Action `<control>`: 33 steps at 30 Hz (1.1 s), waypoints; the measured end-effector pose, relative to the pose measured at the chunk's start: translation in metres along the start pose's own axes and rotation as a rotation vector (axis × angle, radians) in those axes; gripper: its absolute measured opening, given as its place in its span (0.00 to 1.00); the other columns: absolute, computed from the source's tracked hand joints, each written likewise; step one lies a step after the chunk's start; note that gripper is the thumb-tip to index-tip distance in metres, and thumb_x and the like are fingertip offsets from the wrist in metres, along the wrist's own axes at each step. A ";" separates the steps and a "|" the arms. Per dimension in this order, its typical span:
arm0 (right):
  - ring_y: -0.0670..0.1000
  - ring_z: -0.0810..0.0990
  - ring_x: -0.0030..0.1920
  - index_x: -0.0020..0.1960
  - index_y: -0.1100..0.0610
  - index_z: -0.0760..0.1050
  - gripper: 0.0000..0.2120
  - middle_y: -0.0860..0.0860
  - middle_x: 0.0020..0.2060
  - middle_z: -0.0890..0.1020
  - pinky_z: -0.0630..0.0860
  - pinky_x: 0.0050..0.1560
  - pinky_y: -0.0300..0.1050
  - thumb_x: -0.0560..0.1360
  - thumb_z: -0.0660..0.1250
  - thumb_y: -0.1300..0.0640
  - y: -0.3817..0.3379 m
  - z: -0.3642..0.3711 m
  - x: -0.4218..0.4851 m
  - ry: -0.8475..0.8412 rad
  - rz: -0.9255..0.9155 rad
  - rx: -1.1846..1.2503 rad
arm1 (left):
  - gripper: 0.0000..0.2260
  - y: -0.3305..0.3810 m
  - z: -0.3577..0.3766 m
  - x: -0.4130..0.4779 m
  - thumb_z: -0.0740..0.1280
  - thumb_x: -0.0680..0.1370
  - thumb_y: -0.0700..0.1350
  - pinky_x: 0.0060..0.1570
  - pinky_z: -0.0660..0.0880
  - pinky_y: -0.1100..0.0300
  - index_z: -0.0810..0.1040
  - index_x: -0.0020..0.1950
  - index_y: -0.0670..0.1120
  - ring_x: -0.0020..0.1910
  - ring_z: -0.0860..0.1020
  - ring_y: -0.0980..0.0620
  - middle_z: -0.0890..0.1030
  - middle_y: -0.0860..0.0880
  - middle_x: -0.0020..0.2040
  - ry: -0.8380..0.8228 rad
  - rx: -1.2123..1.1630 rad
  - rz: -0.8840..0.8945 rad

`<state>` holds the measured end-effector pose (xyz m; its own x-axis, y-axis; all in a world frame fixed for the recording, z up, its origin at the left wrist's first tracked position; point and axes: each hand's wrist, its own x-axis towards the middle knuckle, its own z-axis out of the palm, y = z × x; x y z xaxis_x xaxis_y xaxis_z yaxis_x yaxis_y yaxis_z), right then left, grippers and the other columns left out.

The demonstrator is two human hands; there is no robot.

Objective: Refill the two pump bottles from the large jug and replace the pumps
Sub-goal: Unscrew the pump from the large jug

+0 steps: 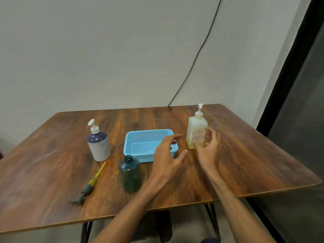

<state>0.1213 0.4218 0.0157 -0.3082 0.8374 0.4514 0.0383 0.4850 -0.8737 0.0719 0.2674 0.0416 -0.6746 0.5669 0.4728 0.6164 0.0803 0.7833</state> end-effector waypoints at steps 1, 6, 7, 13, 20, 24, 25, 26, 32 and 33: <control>0.51 0.74 0.62 0.67 0.54 0.71 0.31 0.48 0.61 0.72 0.80 0.58 0.56 0.68 0.80 0.61 0.005 0.001 0.009 0.003 -0.001 -0.021 | 0.19 -0.003 0.008 0.011 0.74 0.74 0.49 0.63 0.75 0.54 0.74 0.63 0.58 0.59 0.76 0.59 0.76 0.62 0.60 -0.004 0.002 -0.020; 0.55 0.69 0.70 0.75 0.52 0.60 0.50 0.52 0.70 0.68 0.72 0.68 0.58 0.60 0.83 0.53 0.027 0.014 0.044 -0.091 0.074 -0.110 | 0.22 -0.011 0.033 0.053 0.74 0.74 0.52 0.54 0.71 0.72 0.74 0.66 0.53 0.57 0.74 0.63 0.77 0.58 0.63 0.012 0.026 -0.044; 0.55 0.68 0.71 0.75 0.50 0.58 0.54 0.51 0.71 0.67 0.71 0.69 0.59 0.57 0.83 0.48 0.031 0.019 0.050 -0.112 0.090 -0.099 | 0.22 -0.013 0.036 0.059 0.74 0.74 0.52 0.51 0.68 0.75 0.74 0.66 0.53 0.57 0.74 0.62 0.77 0.57 0.63 0.019 0.027 -0.050; 0.51 0.78 0.59 0.70 0.47 0.65 0.50 0.47 0.59 0.77 0.79 0.60 0.59 0.53 0.83 0.44 0.051 0.036 0.075 -0.193 0.135 0.048 | 0.21 -0.026 0.052 0.083 0.74 0.74 0.51 0.45 0.68 0.75 0.75 0.65 0.53 0.57 0.75 0.61 0.77 0.57 0.62 0.055 0.022 -0.069; 0.48 0.81 0.54 0.68 0.51 0.72 0.41 0.48 0.57 0.81 0.79 0.48 0.38 0.59 0.84 0.52 0.044 0.024 0.063 -0.159 0.114 -0.042 | 0.19 -0.033 0.043 0.072 0.74 0.74 0.47 0.54 0.72 0.66 0.76 0.63 0.53 0.54 0.75 0.64 0.76 0.60 0.59 0.087 -0.004 -0.092; 0.46 0.81 0.53 0.68 0.50 0.72 0.40 0.45 0.56 0.80 0.83 0.52 0.48 0.60 0.84 0.49 0.036 0.008 0.034 -0.146 0.076 -0.064 | 0.17 -0.029 0.026 0.053 0.74 0.74 0.47 0.55 0.75 0.62 0.75 0.60 0.58 0.57 0.77 0.58 0.77 0.59 0.60 0.108 -0.068 -0.100; 0.46 0.81 0.52 0.67 0.50 0.72 0.39 0.45 0.55 0.80 0.83 0.51 0.49 0.60 0.84 0.49 0.032 0.003 0.024 -0.148 0.058 -0.073 | 0.17 -0.027 0.021 0.045 0.74 0.75 0.47 0.54 0.75 0.64 0.74 0.60 0.59 0.56 0.77 0.58 0.77 0.59 0.59 0.112 -0.087 -0.106; 0.45 0.81 0.52 0.67 0.50 0.72 0.38 0.44 0.55 0.81 0.83 0.50 0.48 0.60 0.84 0.49 0.028 -0.002 0.014 -0.147 0.040 -0.082 | 0.17 -0.026 0.015 0.037 0.74 0.75 0.46 0.52 0.74 0.66 0.74 0.60 0.58 0.55 0.78 0.60 0.77 0.60 0.58 0.119 -0.104 -0.112; 0.46 0.81 0.53 0.68 0.48 0.72 0.40 0.44 0.56 0.80 0.84 0.50 0.47 0.60 0.83 0.44 0.010 -0.021 -0.041 -0.161 -0.002 -0.082 | 0.17 -0.014 -0.013 -0.001 0.75 0.75 0.47 0.52 0.79 0.64 0.77 0.62 0.53 0.55 0.80 0.58 0.79 0.57 0.60 0.147 -0.206 -0.108; 0.46 0.81 0.53 0.68 0.47 0.71 0.40 0.43 0.56 0.80 0.84 0.50 0.47 0.60 0.83 0.44 0.007 -0.021 -0.049 -0.172 -0.006 -0.079 | 0.17 -0.011 -0.017 -0.006 0.75 0.75 0.47 0.53 0.79 0.63 0.77 0.62 0.55 0.55 0.80 0.59 0.79 0.58 0.60 0.144 -0.218 -0.099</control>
<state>0.1569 0.3900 -0.0087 -0.4663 0.7825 0.4127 0.1085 0.5136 -0.8512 0.0627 0.2488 0.0373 -0.7873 0.4419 0.4300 0.4533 -0.0581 0.8895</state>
